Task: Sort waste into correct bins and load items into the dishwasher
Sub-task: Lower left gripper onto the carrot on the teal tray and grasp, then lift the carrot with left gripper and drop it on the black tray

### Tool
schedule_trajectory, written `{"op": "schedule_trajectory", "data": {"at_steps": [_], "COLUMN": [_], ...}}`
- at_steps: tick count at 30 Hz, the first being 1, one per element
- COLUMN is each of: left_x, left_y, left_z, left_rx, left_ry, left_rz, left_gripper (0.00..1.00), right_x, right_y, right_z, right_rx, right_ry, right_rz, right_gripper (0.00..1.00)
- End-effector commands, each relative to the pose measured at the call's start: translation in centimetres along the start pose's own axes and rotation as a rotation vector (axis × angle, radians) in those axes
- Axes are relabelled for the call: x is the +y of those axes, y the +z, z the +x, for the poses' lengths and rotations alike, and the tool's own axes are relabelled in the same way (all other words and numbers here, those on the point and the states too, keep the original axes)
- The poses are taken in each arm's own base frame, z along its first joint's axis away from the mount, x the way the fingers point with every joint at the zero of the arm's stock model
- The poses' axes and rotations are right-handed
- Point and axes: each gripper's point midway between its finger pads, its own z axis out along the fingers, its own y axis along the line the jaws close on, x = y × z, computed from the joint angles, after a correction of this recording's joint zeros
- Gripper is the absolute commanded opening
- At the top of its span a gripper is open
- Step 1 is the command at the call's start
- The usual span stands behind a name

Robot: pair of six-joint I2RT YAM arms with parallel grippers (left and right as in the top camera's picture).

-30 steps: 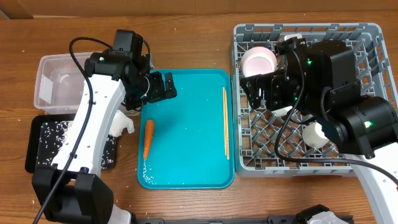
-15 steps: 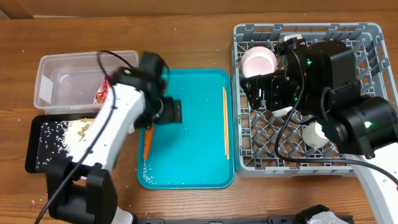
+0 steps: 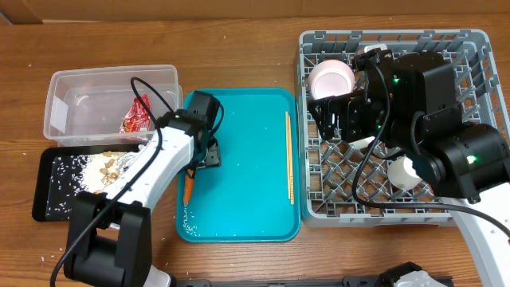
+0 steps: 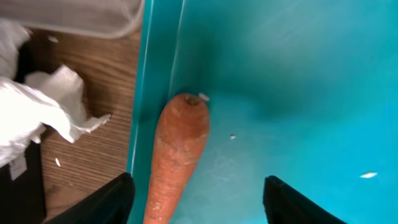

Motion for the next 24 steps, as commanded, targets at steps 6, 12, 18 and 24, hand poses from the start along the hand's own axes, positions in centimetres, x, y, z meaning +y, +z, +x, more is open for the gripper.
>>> {"op": "schedule_trajectory", "data": {"at_steps": [6,12,18,24], "left_x": [0.6,0.0,0.0,2.6], "left_y": [3.5,4.2,-0.1,-6.0], "left_z": [2.1,3.0,1.4,0.4], "left_rx": [0.105,0.169,0.194,0.228], "left_ry": [0.044,0.082,0.087,0.036], "left_rz": [-0.062,-0.032,-0.047,-0.157], "left_gripper": [0.6,0.28,0.16,0.1], "right_x": [0.0,-0.1,-0.1,-0.1], "right_y": [-0.4,-0.4,-0.4,-0.4], "right_z": [-0.5,-0.3,-0.2,-0.2], "right_rx": [-0.021,-0.01,-0.007,-0.007], "right_ry": [-0.008,-0.006,-0.005,-0.005], "right_rz": [0.004,0.007,0.008,0.008], "right_gripper": [1.0,1.0,1.0,1.0]}}
